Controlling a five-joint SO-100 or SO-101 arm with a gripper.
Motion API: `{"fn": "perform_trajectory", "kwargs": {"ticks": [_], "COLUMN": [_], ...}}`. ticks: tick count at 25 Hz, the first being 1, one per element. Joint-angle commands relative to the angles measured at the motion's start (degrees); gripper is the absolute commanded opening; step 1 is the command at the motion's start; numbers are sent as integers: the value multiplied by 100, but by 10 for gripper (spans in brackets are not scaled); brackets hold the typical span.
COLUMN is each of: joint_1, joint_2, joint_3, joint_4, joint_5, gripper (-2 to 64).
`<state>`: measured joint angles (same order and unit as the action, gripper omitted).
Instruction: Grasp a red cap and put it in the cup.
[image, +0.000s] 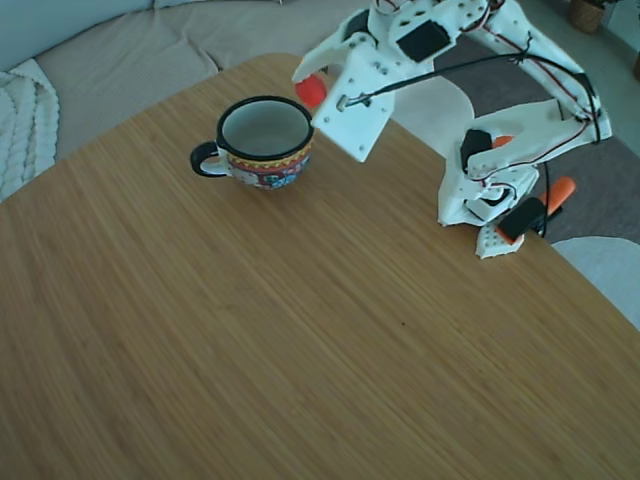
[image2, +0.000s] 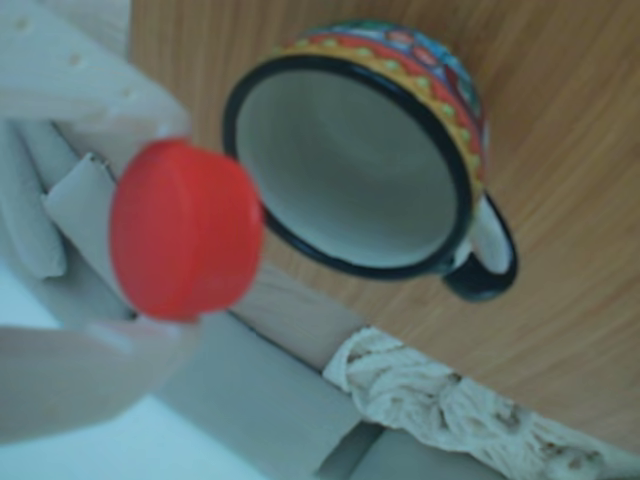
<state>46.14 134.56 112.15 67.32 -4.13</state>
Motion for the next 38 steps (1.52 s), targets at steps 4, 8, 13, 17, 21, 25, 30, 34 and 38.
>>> {"fn": "perform_trajectory", "kwargs": {"ticks": [4, 8, 13, 17, 21, 25, 30, 34, 38], "joint_1": [-9, -176, -492, -650, -800, -791, -729, -729, -729], "joint_2": [-1160, -2092, -3076, -3665, -4078, -4061, -4122, -4069, -4061], "joint_3": [-1450, -2294, -3437, -4025, -4271, -4157, -3604, -2663, -2268], "joint_4": [-70, 167, 984, 1318, 1292, 1283, 1187, 492, 123], "joint_5": [26, -26, -35, -35, -18, 0, -26, 0, 18], "gripper": [1, 2, 94, 134, 134, 133, 133, 133, 133]}}
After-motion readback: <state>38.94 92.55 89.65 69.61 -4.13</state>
